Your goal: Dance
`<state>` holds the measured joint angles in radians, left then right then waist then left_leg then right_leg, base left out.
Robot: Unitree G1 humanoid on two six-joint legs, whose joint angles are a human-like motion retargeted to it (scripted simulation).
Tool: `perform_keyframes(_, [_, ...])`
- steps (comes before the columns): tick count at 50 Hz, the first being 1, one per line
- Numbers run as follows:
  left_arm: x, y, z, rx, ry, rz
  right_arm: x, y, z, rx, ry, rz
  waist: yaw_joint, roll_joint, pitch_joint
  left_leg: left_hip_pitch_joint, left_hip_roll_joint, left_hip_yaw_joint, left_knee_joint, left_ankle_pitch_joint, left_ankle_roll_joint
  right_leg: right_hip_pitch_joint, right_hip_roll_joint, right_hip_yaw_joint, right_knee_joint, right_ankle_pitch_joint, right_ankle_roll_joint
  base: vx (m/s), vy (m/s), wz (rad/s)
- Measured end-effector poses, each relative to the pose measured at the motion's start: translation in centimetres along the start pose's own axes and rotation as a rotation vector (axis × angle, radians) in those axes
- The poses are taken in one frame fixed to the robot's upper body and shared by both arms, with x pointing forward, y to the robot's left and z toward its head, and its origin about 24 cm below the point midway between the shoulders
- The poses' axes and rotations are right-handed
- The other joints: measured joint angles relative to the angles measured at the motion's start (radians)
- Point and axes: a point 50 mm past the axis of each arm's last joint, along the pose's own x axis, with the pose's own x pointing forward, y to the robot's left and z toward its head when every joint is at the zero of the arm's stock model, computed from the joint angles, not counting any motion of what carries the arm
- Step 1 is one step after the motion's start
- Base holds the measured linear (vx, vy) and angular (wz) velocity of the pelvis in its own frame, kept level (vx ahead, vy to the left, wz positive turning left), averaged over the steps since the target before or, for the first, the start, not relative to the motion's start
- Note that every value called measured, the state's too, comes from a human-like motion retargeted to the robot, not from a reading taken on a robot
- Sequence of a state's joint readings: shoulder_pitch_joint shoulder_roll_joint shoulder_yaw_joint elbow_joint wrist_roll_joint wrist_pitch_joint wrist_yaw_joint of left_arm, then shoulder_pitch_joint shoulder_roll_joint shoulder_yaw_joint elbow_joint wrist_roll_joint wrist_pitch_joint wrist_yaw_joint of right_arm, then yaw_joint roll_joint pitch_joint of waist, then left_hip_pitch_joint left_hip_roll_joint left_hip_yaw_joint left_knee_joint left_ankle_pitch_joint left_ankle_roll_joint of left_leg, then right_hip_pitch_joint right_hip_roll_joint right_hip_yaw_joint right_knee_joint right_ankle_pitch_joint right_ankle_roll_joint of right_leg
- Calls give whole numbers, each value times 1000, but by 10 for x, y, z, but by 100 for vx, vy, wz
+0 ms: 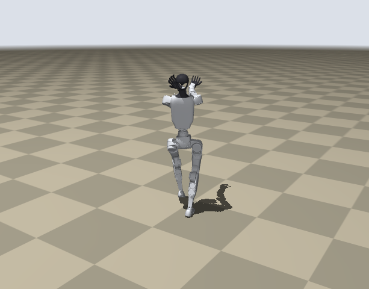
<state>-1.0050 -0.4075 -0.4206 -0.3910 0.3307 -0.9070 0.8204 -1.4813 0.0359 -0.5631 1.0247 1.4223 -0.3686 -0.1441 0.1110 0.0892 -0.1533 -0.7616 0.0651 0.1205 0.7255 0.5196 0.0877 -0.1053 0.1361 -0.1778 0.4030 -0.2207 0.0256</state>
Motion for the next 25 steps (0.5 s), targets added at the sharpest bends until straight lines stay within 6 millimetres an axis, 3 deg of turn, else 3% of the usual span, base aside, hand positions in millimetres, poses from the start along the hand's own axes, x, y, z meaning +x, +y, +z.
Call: perform_keyframes(25, [-3,3,0,22,19,-7,1,9,9,36,-30,23,-6,-9,24,53,-32,-11,-26,4,-13,66,-3,-25,-27,-16,6,3,1,9])
